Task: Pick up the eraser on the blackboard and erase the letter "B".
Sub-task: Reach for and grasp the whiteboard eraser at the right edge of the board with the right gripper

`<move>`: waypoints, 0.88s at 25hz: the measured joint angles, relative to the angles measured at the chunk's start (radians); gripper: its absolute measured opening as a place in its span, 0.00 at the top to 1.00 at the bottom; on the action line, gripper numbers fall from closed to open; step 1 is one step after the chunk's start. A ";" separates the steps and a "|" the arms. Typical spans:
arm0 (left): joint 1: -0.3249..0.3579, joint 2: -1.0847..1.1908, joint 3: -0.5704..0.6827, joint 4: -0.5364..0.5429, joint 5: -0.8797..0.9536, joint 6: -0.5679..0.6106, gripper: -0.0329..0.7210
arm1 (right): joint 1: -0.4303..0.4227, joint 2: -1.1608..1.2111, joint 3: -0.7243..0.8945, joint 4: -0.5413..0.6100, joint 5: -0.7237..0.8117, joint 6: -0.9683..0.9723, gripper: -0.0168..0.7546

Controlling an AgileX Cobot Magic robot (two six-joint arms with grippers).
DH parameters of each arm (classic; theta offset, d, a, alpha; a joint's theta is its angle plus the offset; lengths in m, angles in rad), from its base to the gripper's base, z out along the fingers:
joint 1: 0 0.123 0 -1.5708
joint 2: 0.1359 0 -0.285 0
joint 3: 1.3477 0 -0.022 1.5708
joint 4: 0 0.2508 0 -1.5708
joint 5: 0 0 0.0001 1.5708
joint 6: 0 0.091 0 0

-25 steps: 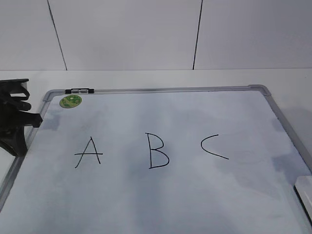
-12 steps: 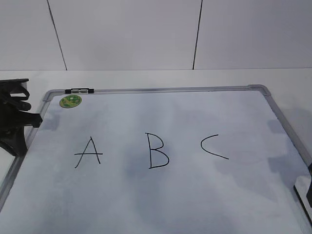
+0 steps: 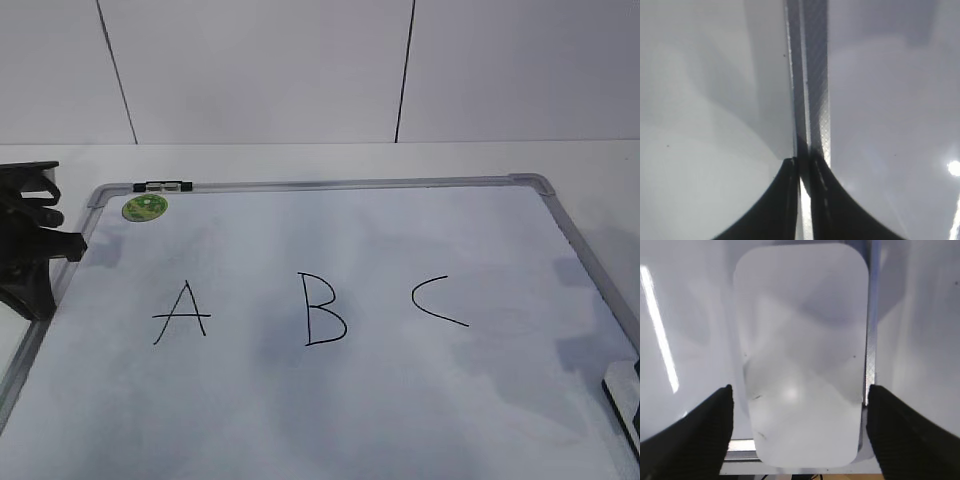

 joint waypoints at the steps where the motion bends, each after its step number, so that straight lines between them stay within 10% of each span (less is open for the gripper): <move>1: 0.000 0.000 0.000 0.000 0.000 0.000 0.92 | 0.000 0.000 0.004 -0.002 -0.007 0.000 0.18; 22: 0.000 0.000 0.000 -0.004 0.000 0.000 0.92 | 0.000 0.035 0.014 -0.005 -0.072 -0.002 0.19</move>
